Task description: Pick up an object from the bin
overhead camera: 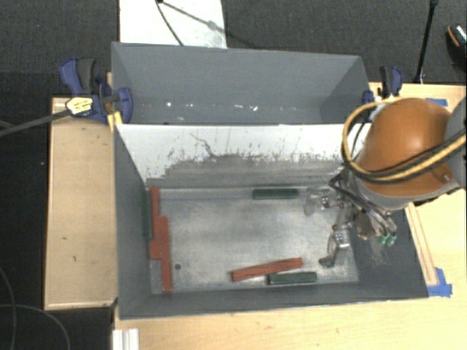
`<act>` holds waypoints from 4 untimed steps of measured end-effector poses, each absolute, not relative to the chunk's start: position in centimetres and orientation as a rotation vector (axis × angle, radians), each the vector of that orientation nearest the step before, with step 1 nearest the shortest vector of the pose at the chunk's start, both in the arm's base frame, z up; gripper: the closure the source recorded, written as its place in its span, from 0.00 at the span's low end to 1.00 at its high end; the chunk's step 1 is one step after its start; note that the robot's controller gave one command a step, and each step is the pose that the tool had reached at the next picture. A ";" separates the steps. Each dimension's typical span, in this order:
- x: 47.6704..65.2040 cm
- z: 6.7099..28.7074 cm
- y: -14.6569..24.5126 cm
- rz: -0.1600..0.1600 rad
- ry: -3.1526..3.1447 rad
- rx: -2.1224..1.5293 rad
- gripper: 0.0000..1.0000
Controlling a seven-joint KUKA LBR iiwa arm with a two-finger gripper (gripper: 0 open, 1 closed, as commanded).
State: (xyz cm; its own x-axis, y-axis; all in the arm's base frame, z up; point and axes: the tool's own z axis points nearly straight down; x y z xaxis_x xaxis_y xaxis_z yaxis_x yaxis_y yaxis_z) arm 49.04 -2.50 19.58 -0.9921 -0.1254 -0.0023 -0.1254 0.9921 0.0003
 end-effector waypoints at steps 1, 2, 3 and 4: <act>49.2 6.7 -1.1 0.002 3.146 -0.105 0.00; 49.5 7.3 -1.1 0.001 3.140 -0.102 1.00; 49.0 11.8 -1.6 0.000 3.132 -0.112 1.00; 48.9 11.6 -1.5 0.001 3.137 -0.111 0.00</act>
Offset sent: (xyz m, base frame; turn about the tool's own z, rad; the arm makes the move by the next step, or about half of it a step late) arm 0.0037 0.0136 -0.1258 0.0606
